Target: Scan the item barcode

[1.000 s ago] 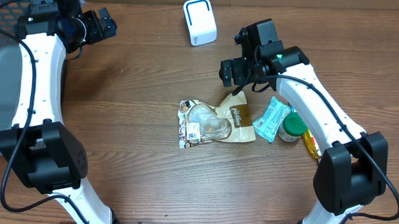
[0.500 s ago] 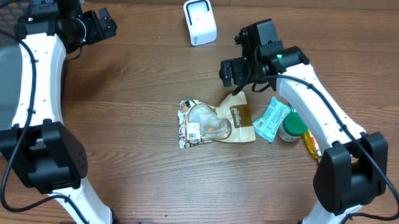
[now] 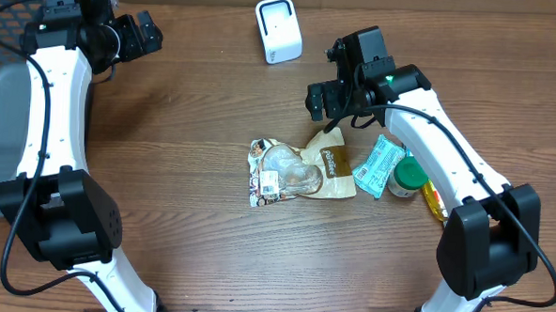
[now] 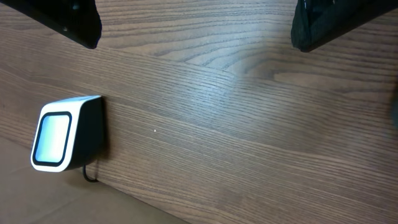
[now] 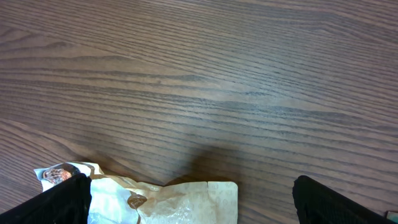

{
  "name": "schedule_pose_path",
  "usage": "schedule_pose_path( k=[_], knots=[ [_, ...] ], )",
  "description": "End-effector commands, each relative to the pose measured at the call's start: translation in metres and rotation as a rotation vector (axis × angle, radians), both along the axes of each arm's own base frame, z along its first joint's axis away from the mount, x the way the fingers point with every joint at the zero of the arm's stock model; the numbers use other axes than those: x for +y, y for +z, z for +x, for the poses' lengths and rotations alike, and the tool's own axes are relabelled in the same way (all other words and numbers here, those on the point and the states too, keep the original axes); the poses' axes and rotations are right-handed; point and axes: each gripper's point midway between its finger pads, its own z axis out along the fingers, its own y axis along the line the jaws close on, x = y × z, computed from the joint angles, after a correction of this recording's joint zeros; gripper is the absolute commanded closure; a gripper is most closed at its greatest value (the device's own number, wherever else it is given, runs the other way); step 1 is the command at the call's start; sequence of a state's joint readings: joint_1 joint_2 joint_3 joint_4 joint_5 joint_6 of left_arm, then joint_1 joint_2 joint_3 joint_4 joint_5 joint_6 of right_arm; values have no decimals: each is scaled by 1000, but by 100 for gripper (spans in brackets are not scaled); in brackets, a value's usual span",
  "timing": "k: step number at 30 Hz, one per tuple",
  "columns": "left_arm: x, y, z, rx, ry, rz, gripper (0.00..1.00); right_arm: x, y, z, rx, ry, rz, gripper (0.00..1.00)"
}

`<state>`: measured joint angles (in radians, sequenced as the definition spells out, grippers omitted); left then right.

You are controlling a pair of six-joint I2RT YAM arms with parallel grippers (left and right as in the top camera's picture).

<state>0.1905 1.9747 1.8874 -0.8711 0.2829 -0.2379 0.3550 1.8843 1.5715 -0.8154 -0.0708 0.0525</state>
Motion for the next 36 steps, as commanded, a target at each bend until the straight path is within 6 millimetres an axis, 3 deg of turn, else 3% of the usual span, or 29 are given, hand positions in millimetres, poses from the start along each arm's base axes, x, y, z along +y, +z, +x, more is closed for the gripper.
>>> schedule_pose_path(
  k=[1,18,23,26,28,30,32,36],
  knots=[
    [0,8,-1,-13,15,-3,0,0,3,0,-9,-5,-1,0],
    [1,7,-1,-11,16,-4,0,0,3,0,-9,-5,-1,0],
    [-1,23,-4,-42,15,2,0,0,3,0,-9,-5,-1,0],
    [-2,55,-13,-107,15,14,0,0,3,0,-9,-5,-1,0],
    [-5,98,-27,-198,14,31,1,0,3,0,-9,-5,-1,0],
    [-8,127,-40,-261,14,42,0,0,3,0,-9,-5,-1,0],
    [-11,167,-61,-351,14,59,0,0,3,0,-9,-5,-1,0],
    [-19,228,-102,-496,13,86,1,0,3,0,-9,-5,-1,0]
  ],
)
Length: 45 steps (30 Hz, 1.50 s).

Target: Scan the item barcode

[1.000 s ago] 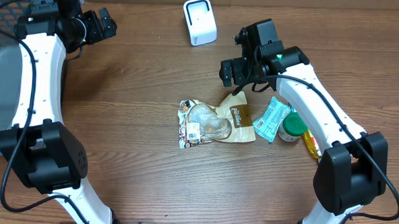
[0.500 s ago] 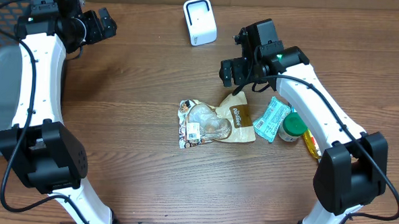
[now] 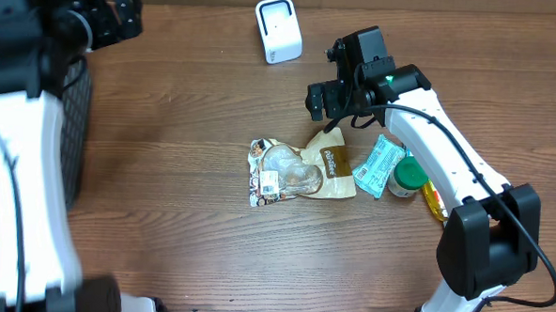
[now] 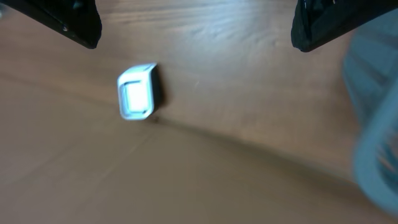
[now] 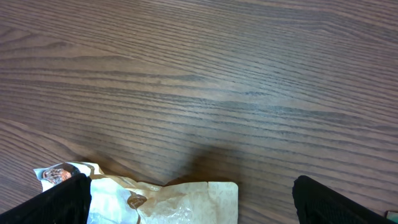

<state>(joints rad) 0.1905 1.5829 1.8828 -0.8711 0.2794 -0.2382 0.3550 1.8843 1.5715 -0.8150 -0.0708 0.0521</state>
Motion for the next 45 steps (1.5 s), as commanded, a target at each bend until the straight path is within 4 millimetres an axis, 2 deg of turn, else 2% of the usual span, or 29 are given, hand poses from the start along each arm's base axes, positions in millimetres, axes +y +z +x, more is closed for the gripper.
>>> schedule_pose_path(
  k=[1,4,7,9,11,16,18,23,28,36,45],
  knots=[
    [-9,63,-45,-153,8,15,0,0,3,0,-9,-5,-1,0],
    [-15,96,-76,-243,7,32,0,0,3,0,-9,-5,0,0],
    [-18,110,-91,-285,6,40,1,0,3,0,-9,-5,0,0],
    [-18,113,-94,-292,7,42,1,0,3,0,-9,-5,-1,0],
    [-19,106,-92,-266,4,36,0,0,3,0,-9,-5,0,0],
    [-21,74,-105,-125,5,9,0,0,3,0,-9,-5,-1,0],
    [-23,58,-115,-50,5,-5,1,0,3,0,-9,-5,-1,0],
    [-28,34,-139,75,6,-29,0,0,3,0,-9,-5,-1,0],
    [-31,26,-158,129,6,-38,1,0,3,0,-9,-5,-1,0],
    [-43,31,-167,111,-30,-32,0,0,3,0,-9,-5,-1,0],
    [-54,13,-187,177,-60,-40,0,0,3,0,-9,-5,-1,0]
  ],
)
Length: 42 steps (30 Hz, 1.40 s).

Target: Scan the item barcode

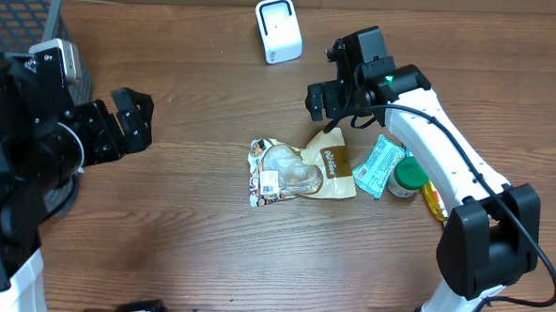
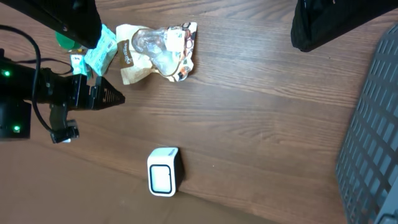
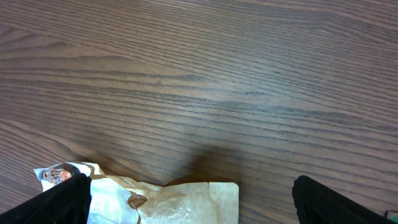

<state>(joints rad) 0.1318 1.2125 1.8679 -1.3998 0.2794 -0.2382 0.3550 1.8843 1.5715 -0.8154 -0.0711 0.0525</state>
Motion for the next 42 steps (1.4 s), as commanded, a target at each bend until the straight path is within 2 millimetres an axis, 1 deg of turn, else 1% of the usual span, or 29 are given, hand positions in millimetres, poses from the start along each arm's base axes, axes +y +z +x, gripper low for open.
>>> schedule_pose_path(
  k=[1,5,6,8,9,11,13,14,15,16,18,19,22,24,31,32,35,40,42],
  knots=[
    [-6,-11,-13,21,-7,-13,1,0,3,0,-9,-5,-1,0],
    [-12,-39,-20,64,-25,-11,0,0,3,0,-9,-5,-1,0],
    [-10,-52,-21,70,-17,7,1,0,3,0,-9,-5,-1,0],
    [-9,-62,-17,47,-12,26,1,0,3,0,-9,-5,-1,0],
    [-8,-66,-12,14,-9,39,1,0,3,0,-9,-5,-1,0],
    [-11,-64,-2,-73,-24,51,1,0,3,0,-9,-5,-1,0],
    [-15,-55,10,-205,-40,57,1,0,3,0,-9,-5,-1,0],
    [-18,-47,16,-301,-48,59,0,0,3,0,-9,-5,-1,0],
    [-19,-42,19,-358,-50,60,1,0,3,0,-9,-5,-1,0],
    [-20,-32,21,-464,-51,62,0,0,3,0,-9,-5,-1,0],
    [-20,-23,19,-559,-49,65,0,0,3,0,-9,-5,-1,0],
    [-20,-14,14,-662,-46,68,0,0,3,0,-9,-5,-1,0],
    [-20,-4,4,-791,-42,72,0,0,3,0,-9,-5,-1,0],
    [-20,2,-11,-919,-38,77,0,0,3,0,-9,-5,-1,0],
    [-20,10,-55,-1201,-24,86,0,0,3,0,-9,-5,-1,0],
    [-20,10,-65,-1257,-22,89,0,0,3,0,-9,-5,-1,0],
    [-20,6,-80,-1345,-19,111,0,0,3,0,-9,-5,-1,0],
    [-15,-10,-97,-1428,19,115,0,0,3,0,-9,-5,-1,0],
    [-13,-12,-96,-1435,32,111,1,0,3,0,-9,-5,-1,0]
  ],
)
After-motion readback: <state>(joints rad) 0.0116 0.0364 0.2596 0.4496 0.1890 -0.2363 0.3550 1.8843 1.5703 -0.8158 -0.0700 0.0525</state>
